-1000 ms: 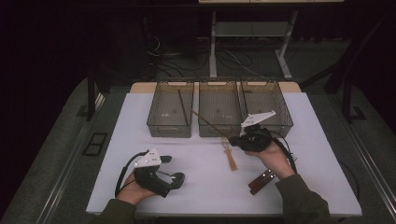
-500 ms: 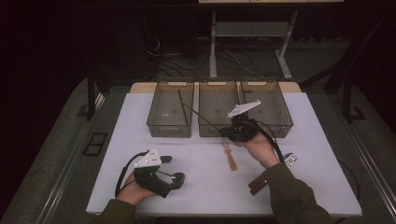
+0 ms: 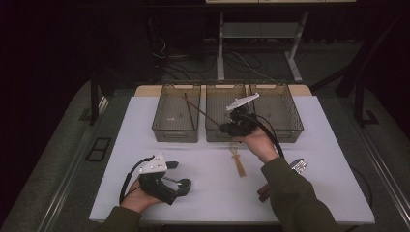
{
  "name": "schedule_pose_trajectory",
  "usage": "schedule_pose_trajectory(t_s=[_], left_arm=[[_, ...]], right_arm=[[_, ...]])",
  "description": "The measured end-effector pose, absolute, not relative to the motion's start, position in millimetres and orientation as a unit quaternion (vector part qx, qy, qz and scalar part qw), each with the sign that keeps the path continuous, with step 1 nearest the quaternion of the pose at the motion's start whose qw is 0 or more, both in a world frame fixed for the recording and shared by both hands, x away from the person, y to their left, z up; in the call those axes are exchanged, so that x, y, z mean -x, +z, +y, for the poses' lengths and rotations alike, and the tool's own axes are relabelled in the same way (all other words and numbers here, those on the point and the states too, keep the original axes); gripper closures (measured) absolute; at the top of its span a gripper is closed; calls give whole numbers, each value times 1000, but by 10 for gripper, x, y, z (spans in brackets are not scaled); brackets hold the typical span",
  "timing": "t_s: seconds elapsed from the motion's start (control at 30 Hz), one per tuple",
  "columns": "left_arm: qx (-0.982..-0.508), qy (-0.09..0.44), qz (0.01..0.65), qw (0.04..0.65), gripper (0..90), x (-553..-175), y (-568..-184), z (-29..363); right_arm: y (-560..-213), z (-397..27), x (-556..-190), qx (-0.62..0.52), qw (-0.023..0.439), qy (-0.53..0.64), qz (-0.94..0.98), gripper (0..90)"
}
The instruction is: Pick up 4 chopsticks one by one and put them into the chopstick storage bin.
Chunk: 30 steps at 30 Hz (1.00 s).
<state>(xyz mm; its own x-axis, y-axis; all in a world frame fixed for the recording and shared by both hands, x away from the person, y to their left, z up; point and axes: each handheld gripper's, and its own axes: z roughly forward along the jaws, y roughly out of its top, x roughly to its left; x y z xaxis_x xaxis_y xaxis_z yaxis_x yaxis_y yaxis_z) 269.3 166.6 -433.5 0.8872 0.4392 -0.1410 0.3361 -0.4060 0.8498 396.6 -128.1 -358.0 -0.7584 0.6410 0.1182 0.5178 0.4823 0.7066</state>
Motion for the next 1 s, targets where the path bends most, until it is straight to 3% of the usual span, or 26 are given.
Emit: schedule_pose_trajectory(t_s=[1.0], left_arm=[[-837,48,225,497,0,-2691,-4312,1662]], right_arm=[[-3483,-467,-4588,-370,94,338,860,854]])
